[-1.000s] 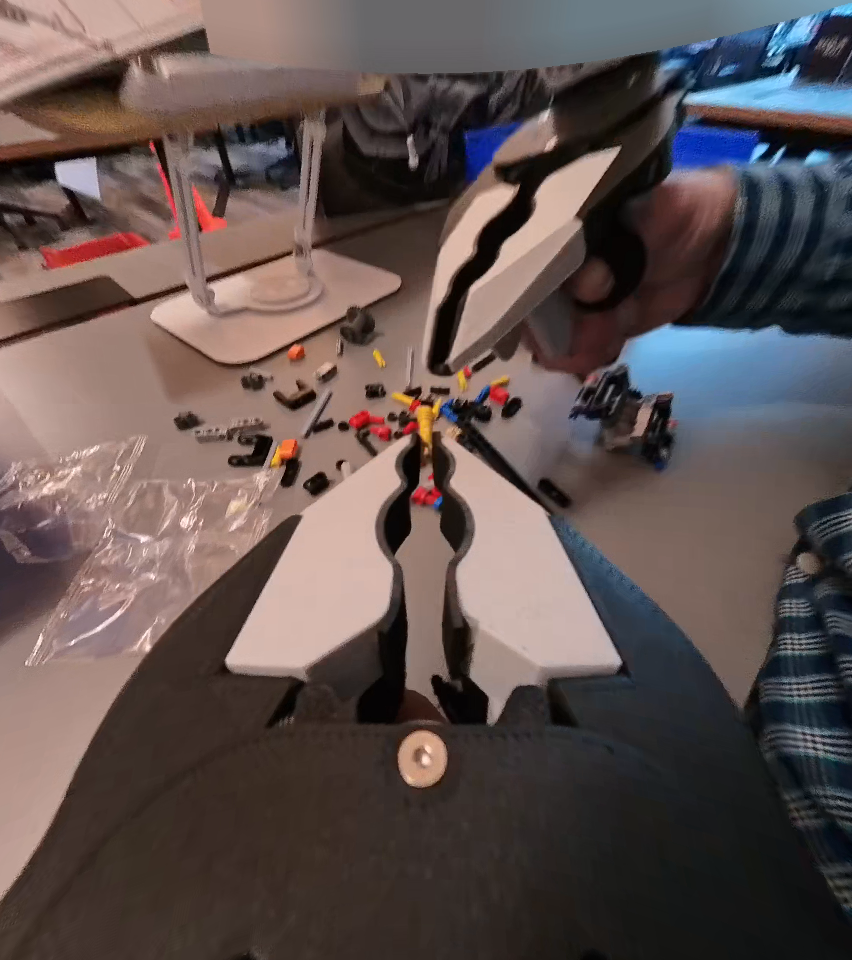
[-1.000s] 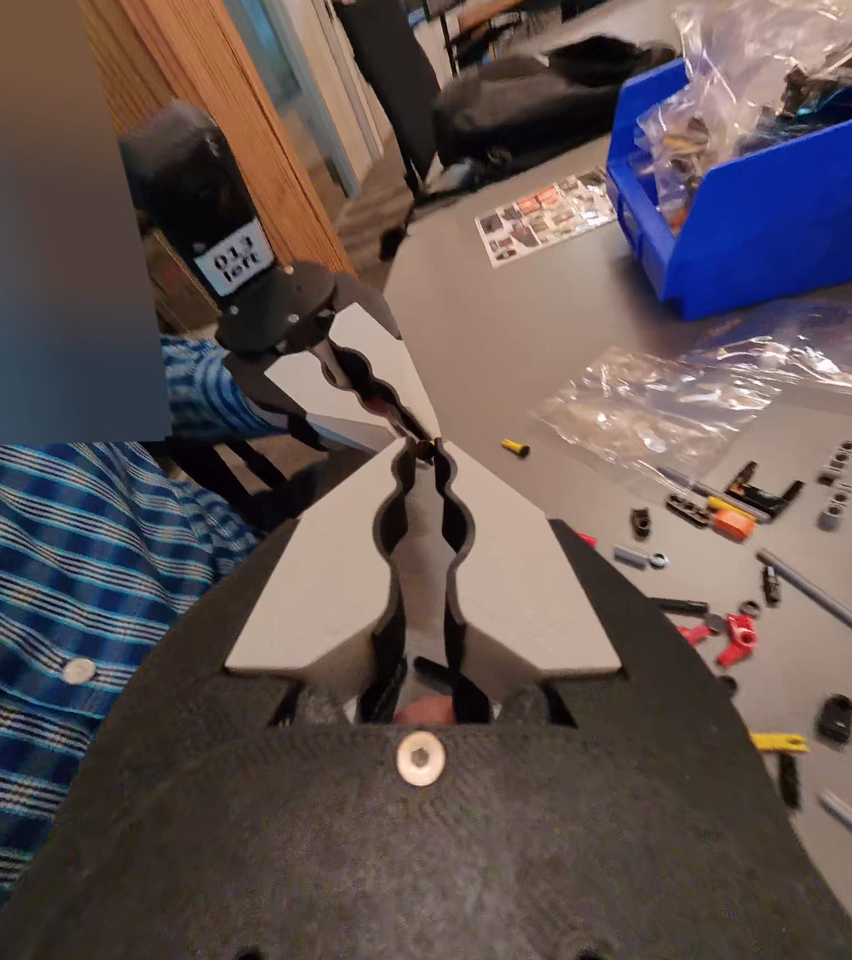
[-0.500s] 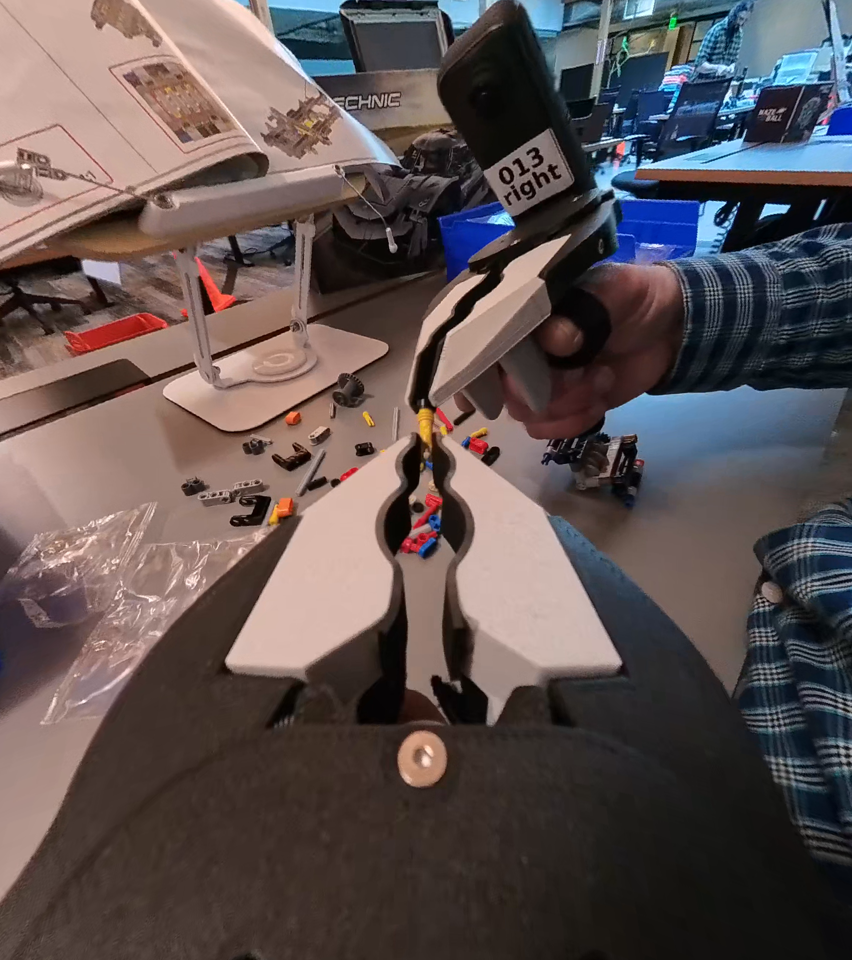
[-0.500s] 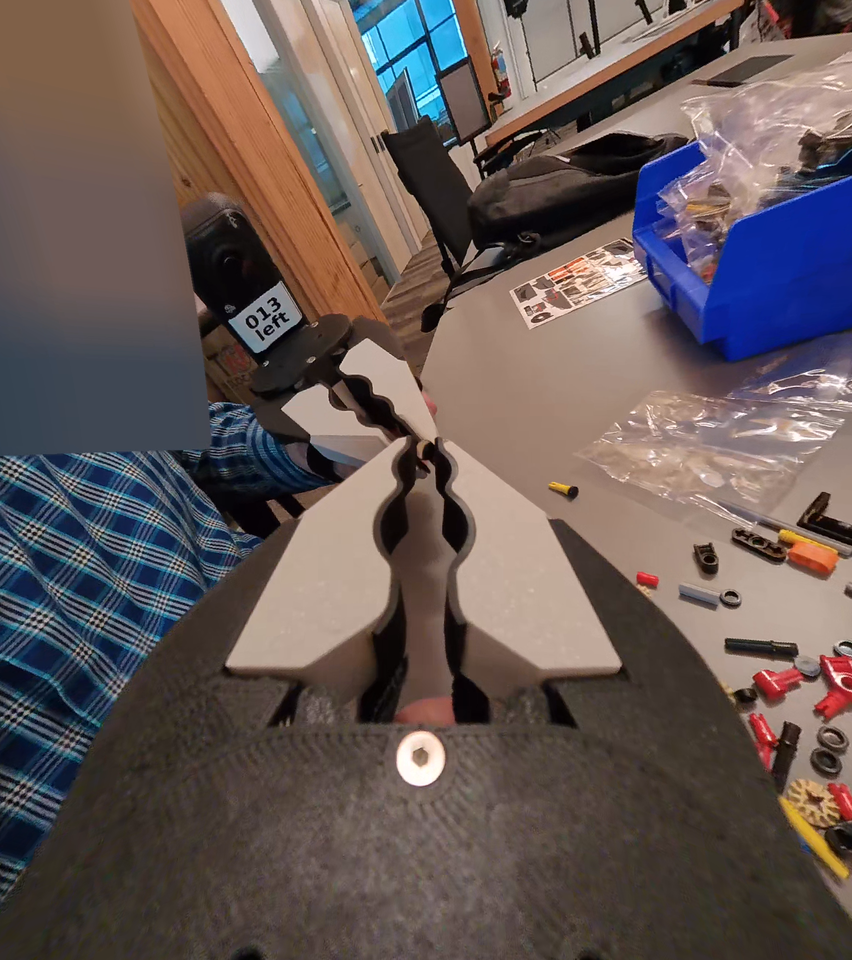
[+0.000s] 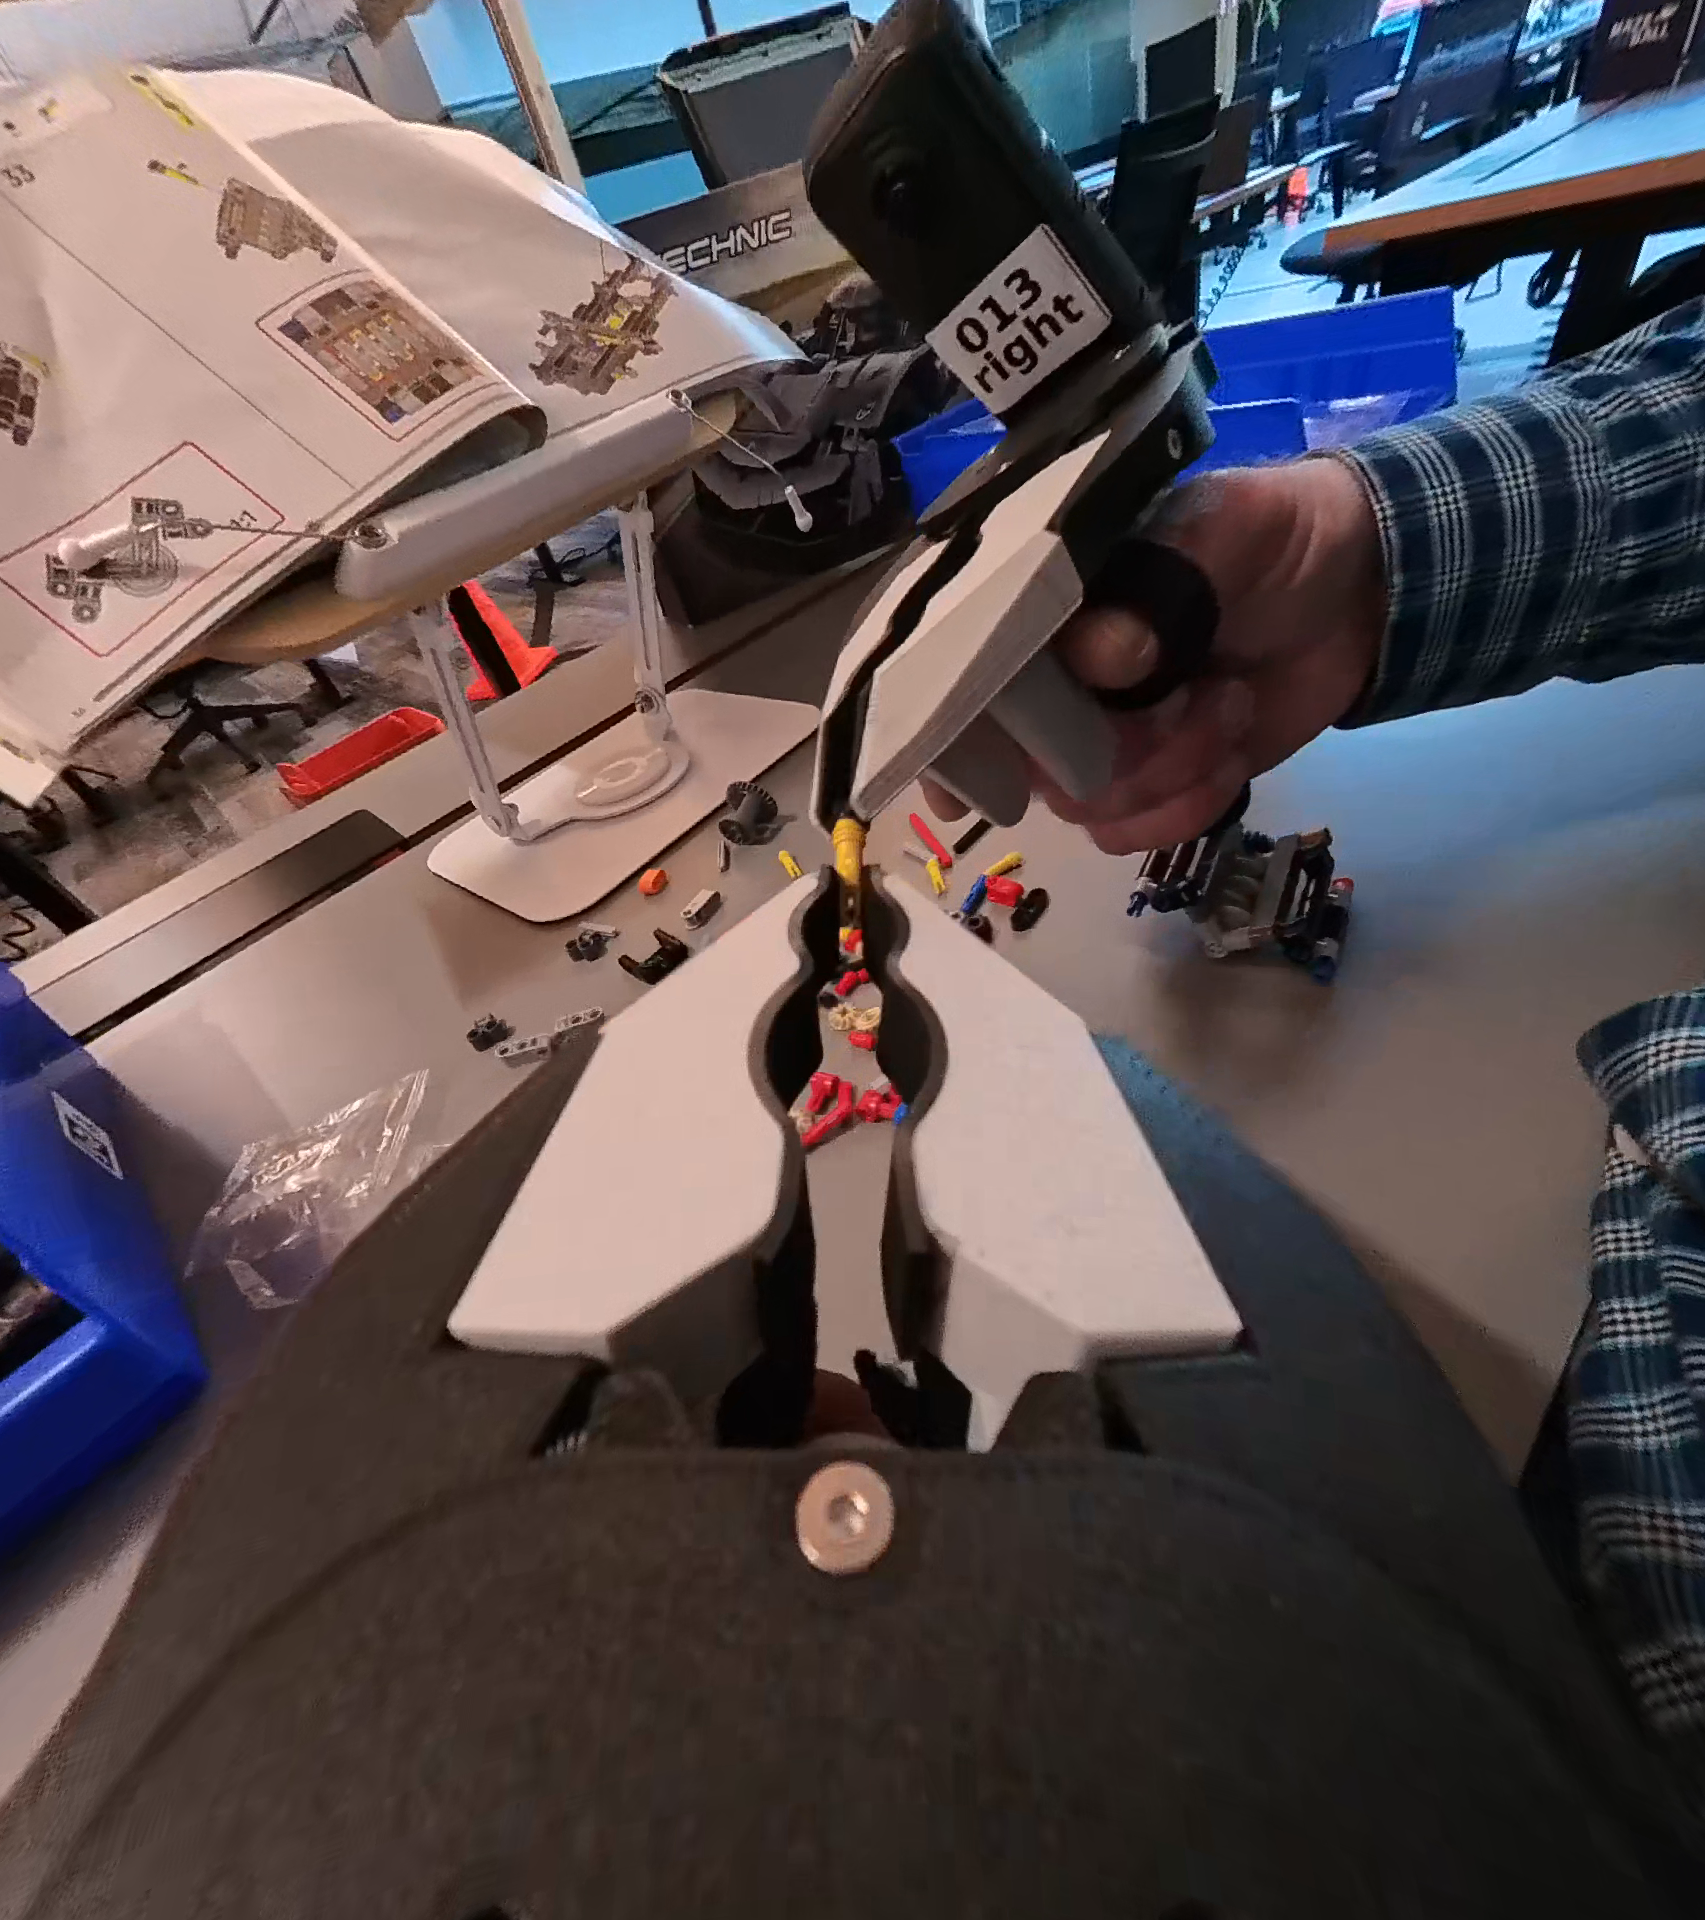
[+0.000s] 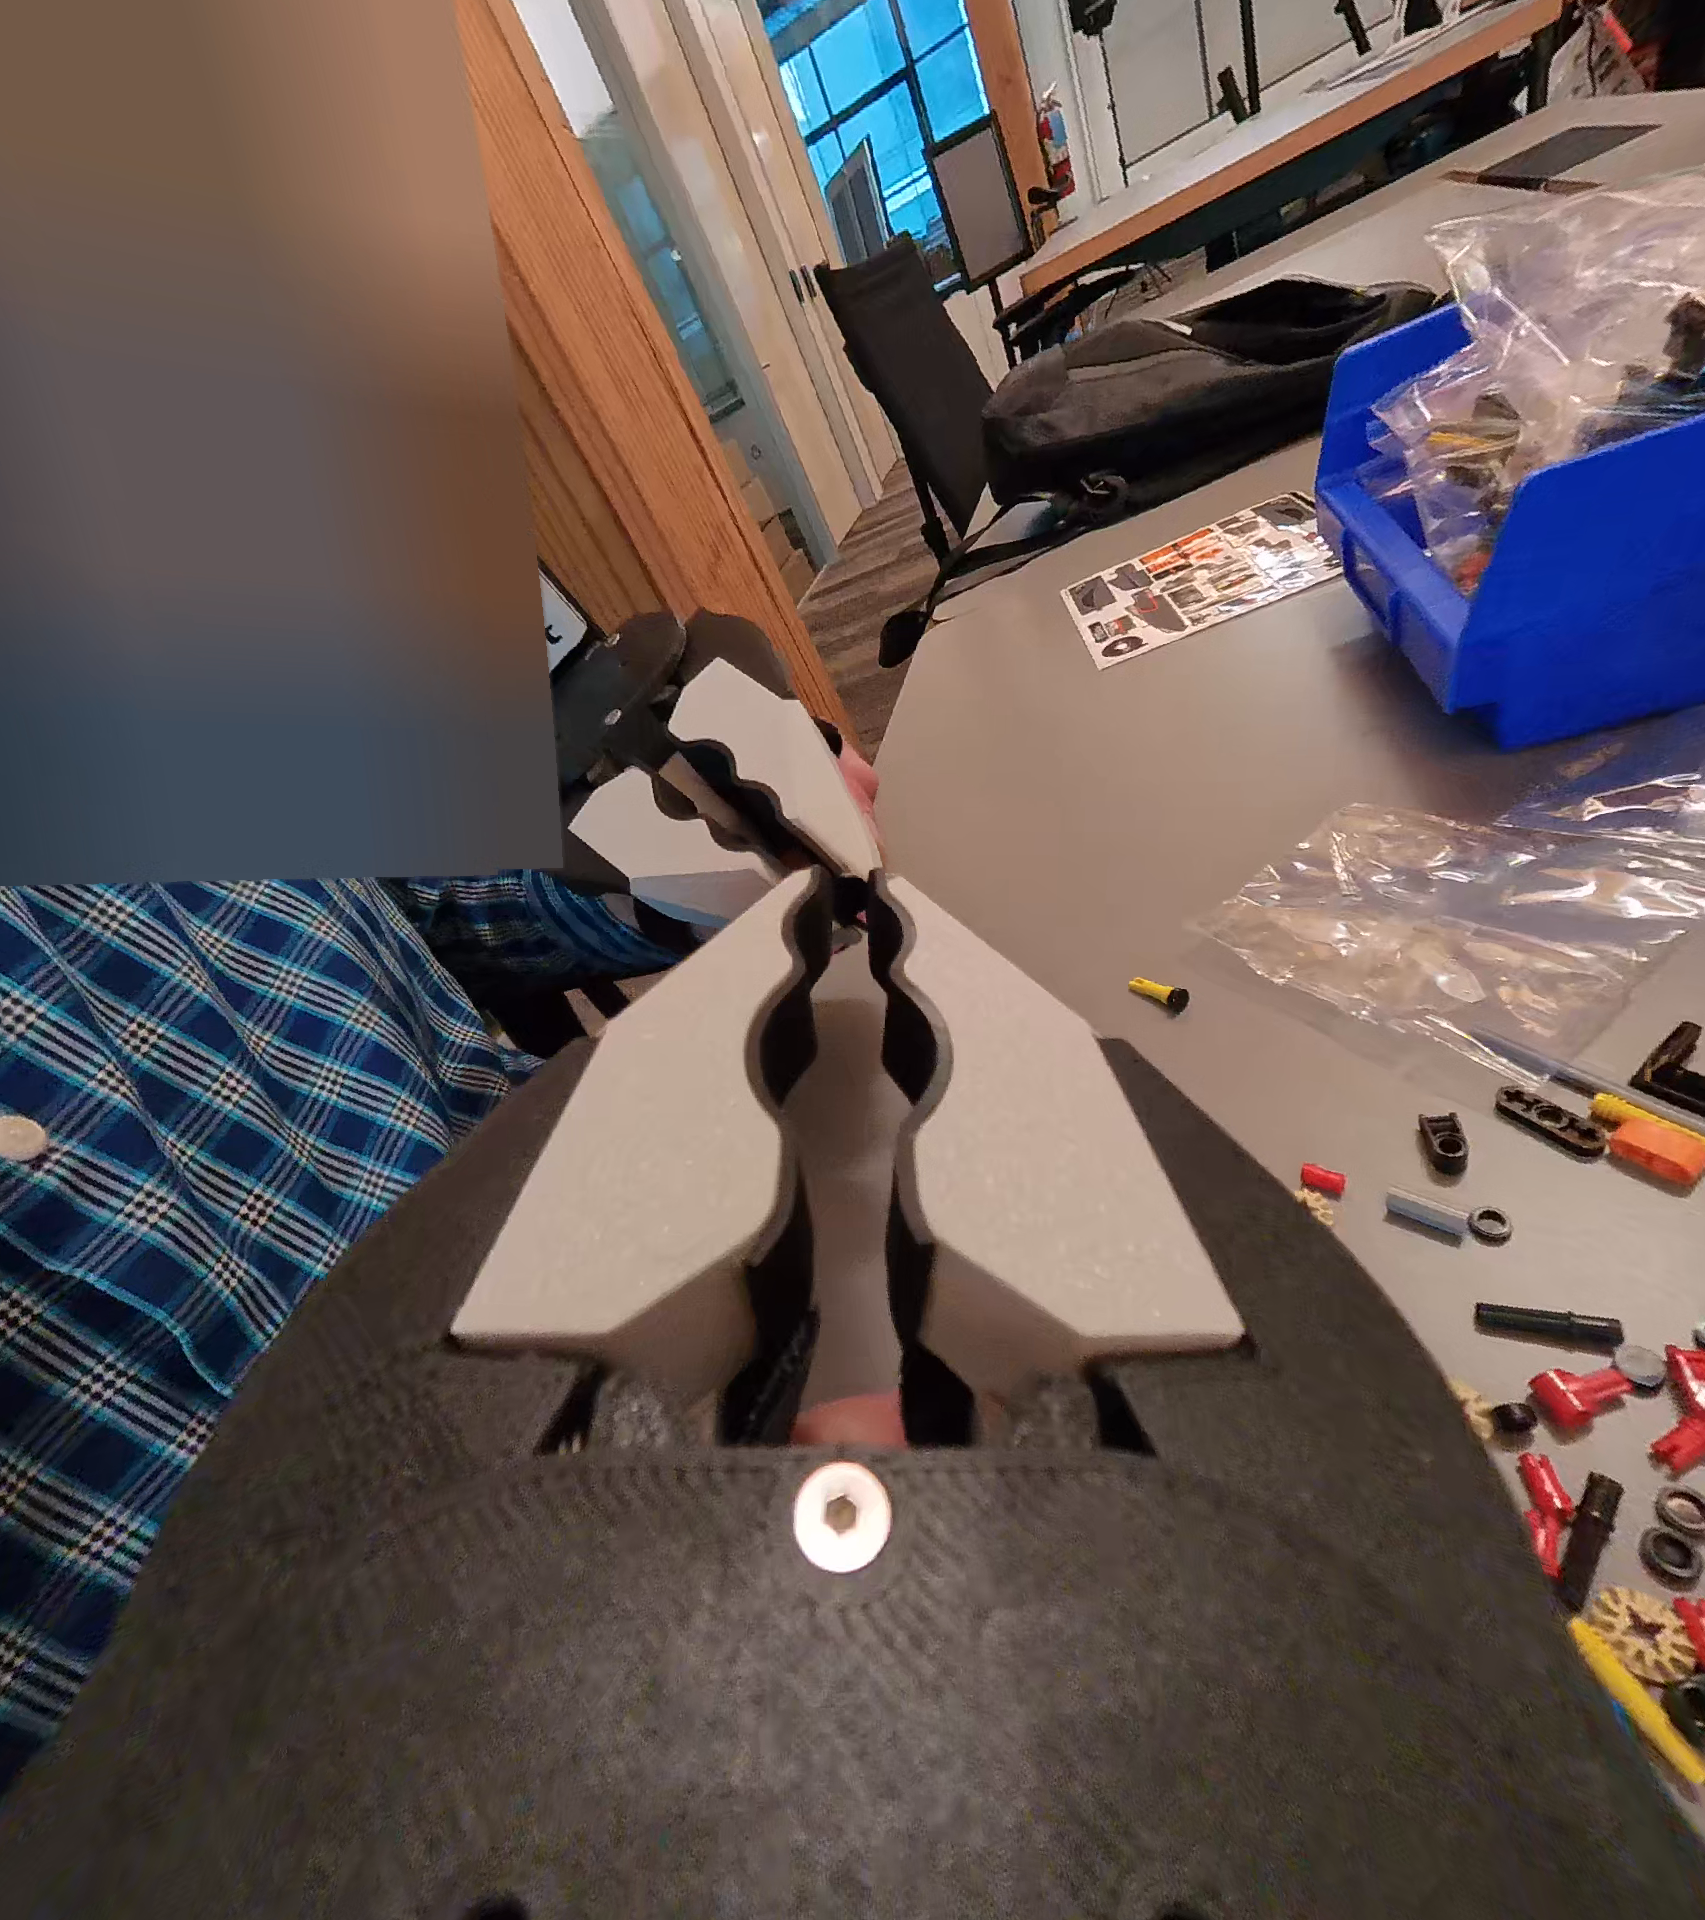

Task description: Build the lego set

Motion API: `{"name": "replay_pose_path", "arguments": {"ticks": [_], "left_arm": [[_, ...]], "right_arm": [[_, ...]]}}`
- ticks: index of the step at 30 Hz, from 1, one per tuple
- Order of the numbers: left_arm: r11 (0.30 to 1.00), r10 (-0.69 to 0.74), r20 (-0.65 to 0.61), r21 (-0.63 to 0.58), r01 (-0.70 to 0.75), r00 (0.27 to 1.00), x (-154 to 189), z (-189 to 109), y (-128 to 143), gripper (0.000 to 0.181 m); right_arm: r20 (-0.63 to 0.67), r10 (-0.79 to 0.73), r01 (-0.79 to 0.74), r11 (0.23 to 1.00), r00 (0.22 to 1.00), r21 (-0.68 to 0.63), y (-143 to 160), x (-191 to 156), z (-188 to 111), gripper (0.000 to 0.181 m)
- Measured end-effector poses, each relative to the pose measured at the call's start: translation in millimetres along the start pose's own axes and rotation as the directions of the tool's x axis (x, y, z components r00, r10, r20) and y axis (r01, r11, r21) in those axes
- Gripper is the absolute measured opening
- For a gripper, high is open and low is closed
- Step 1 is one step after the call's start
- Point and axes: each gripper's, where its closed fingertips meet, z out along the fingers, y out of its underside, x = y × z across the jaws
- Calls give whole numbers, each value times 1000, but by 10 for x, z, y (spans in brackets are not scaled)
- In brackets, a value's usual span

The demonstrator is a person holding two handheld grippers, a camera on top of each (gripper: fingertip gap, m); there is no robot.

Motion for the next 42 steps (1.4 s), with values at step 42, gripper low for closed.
{"name": "replay_pose_path", "arguments": {"ticks": [42], "left_arm": [[903, 270, -146, -306, -303, 952, 256, 149, 642, 1]], "right_arm": [[-159, -285, 186, 871, 945, -455, 348, 255, -429, 0]]}}
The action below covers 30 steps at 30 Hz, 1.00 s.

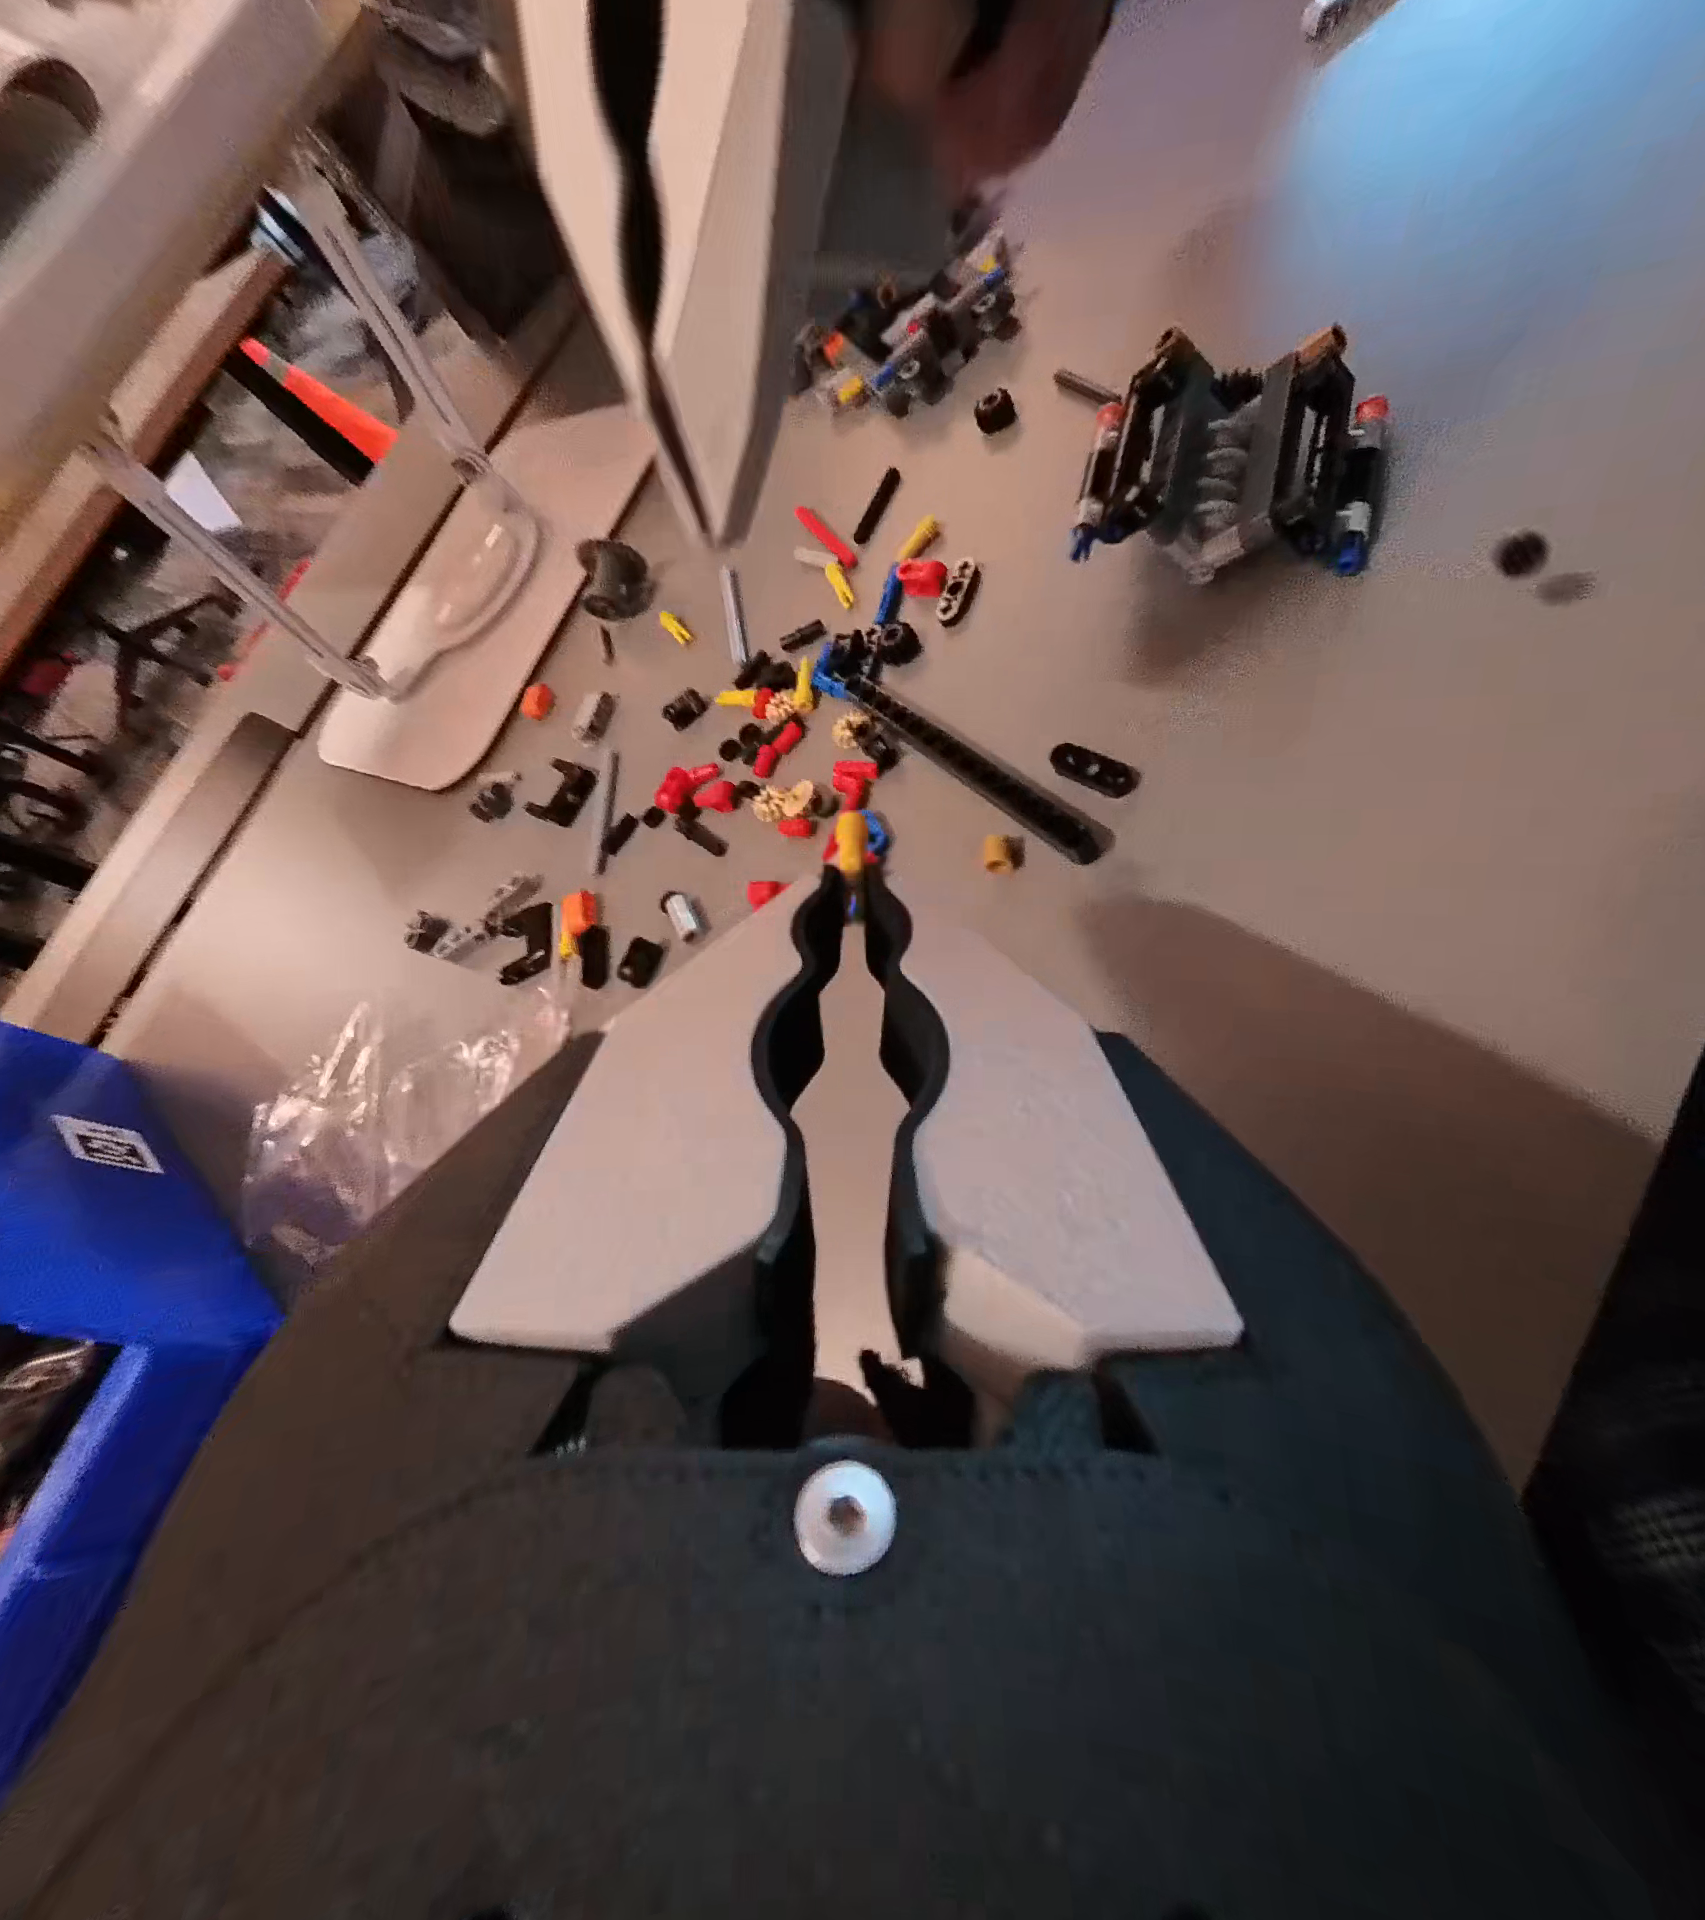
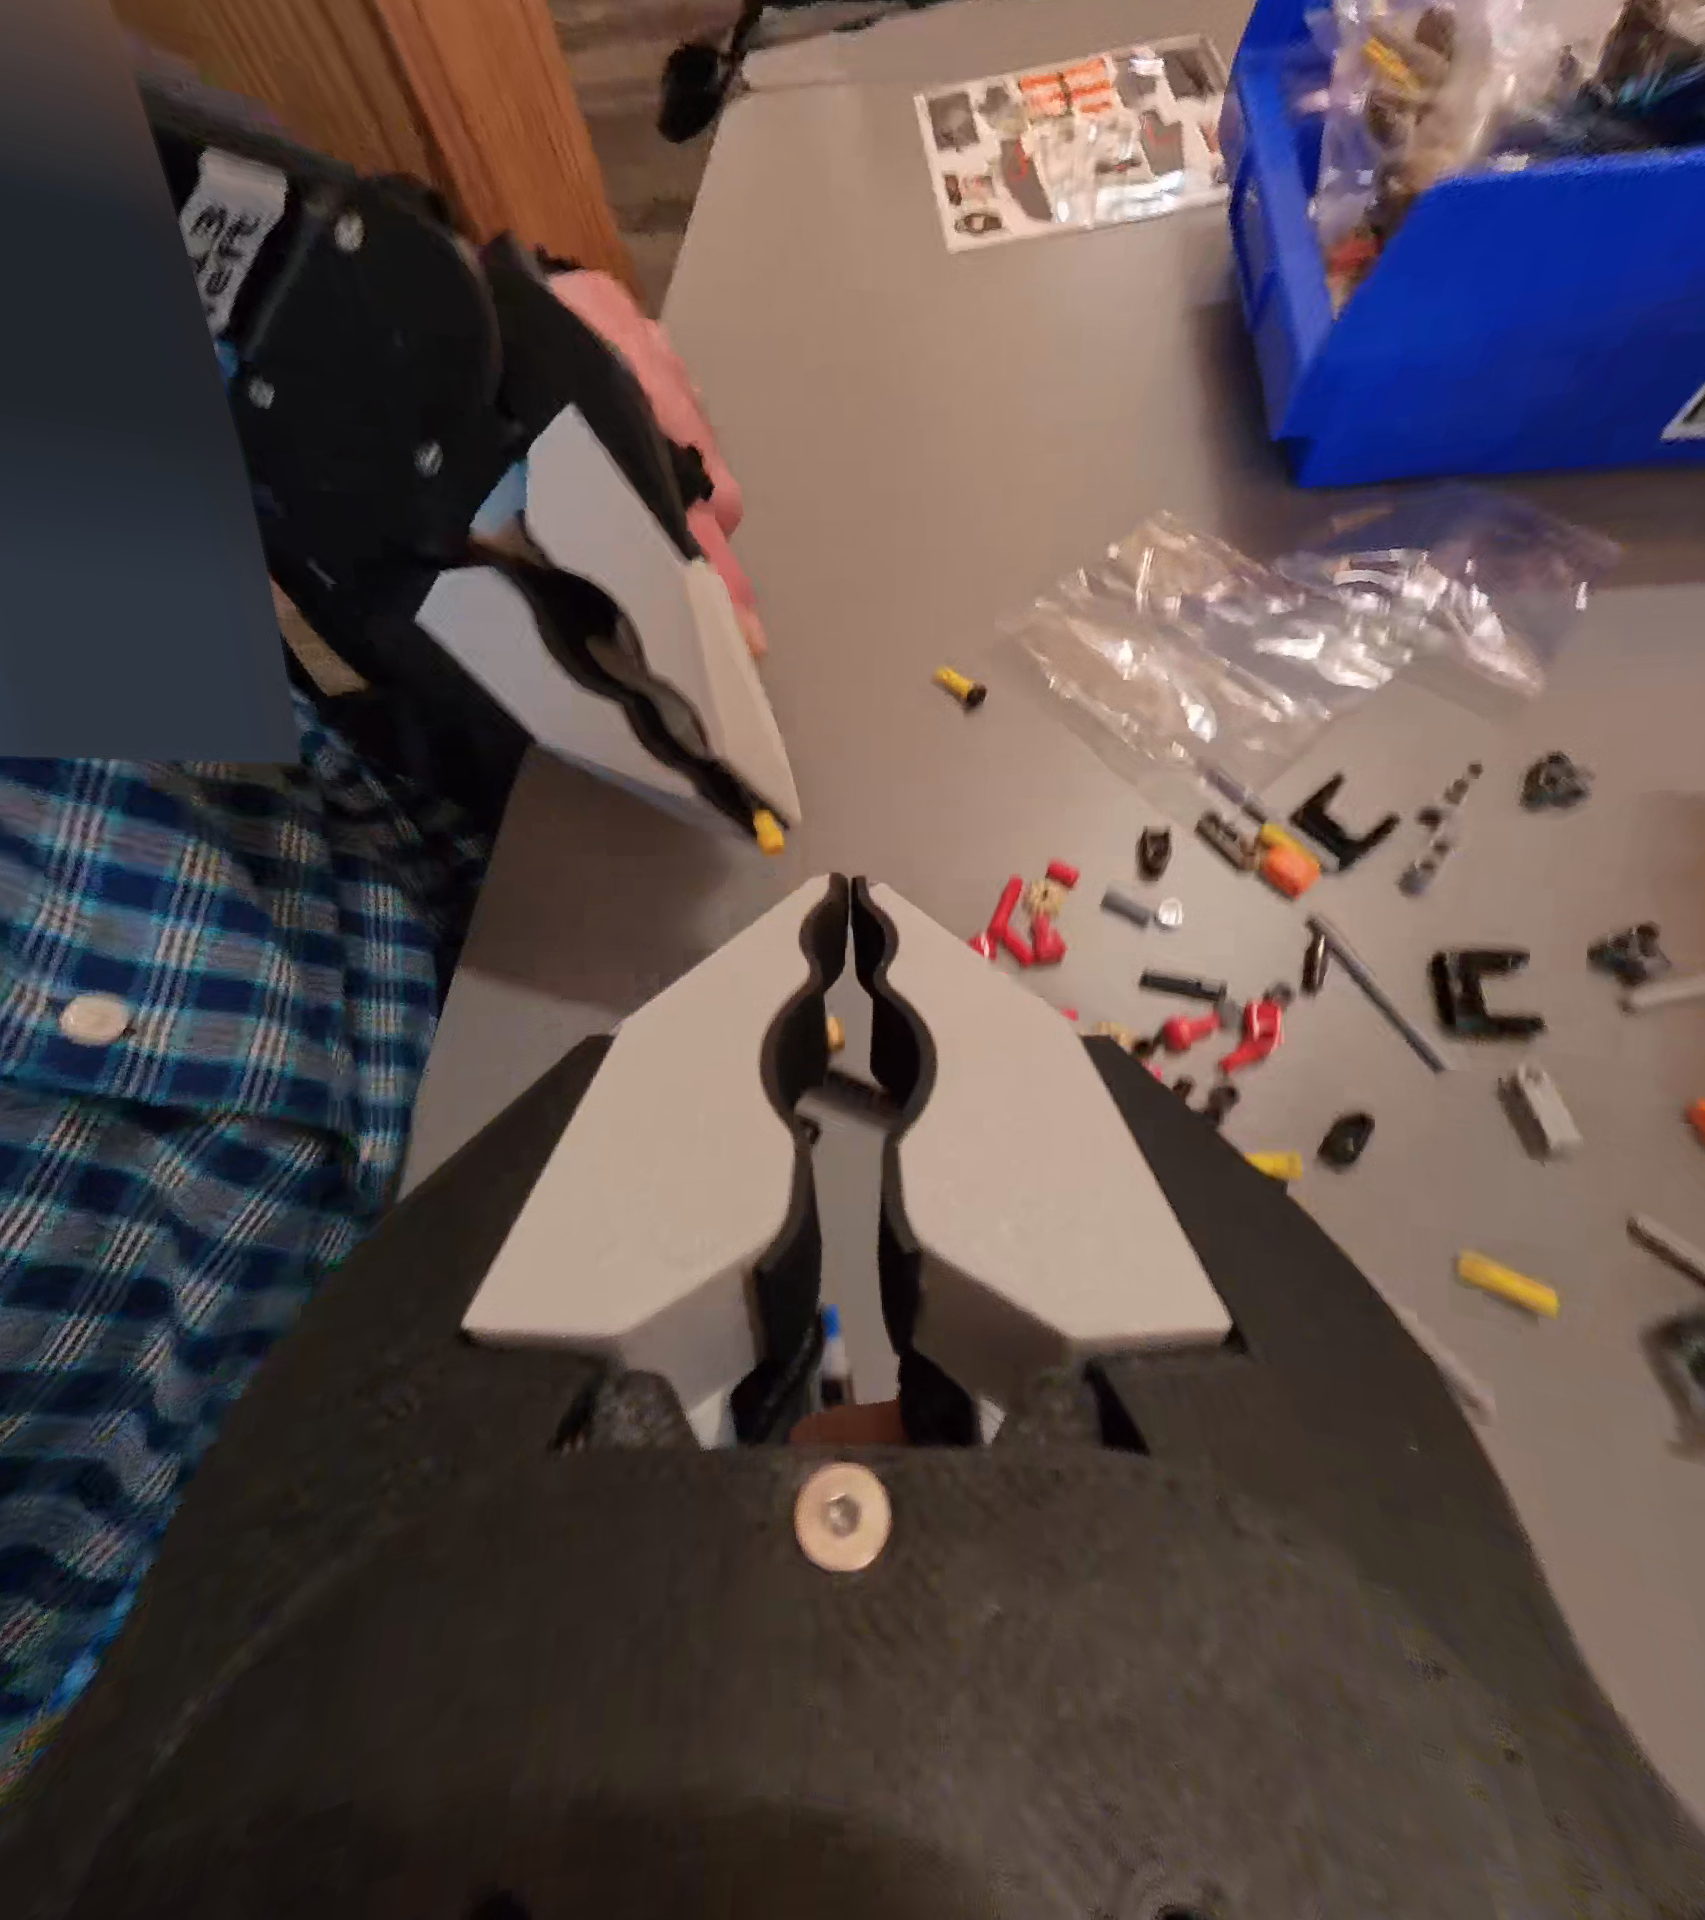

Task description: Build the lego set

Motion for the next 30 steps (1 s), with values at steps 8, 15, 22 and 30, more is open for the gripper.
{"name": "replay_pose_path", "arguments": {"ticks": [8, 15, 22, 30], "left_arm": [[999, -41, -64, -38, 38, 997, 197, 56, 38, 1], [993, -103, -128, -74, 94, 986, 468, 134, 91, 1], [995, -79, -201, -82, 63, 976, 719, 188, -30, 1], [996, -55, -251, -83, 35, 966, 946, 187, -101, 1]], "right_arm": [[-19, 42, -44, 991, 999, -128, 624, -756, -423, 8], [-133, 124, -143, 979, 983, -145, 1199, -1016, -387, 13], [-191, 77, -111, 979, 978, -173, 1409, -1139, -15, 18], [-264, 48, -92, 983, 963, -159, 1365, -1086, 62, 5]]}}
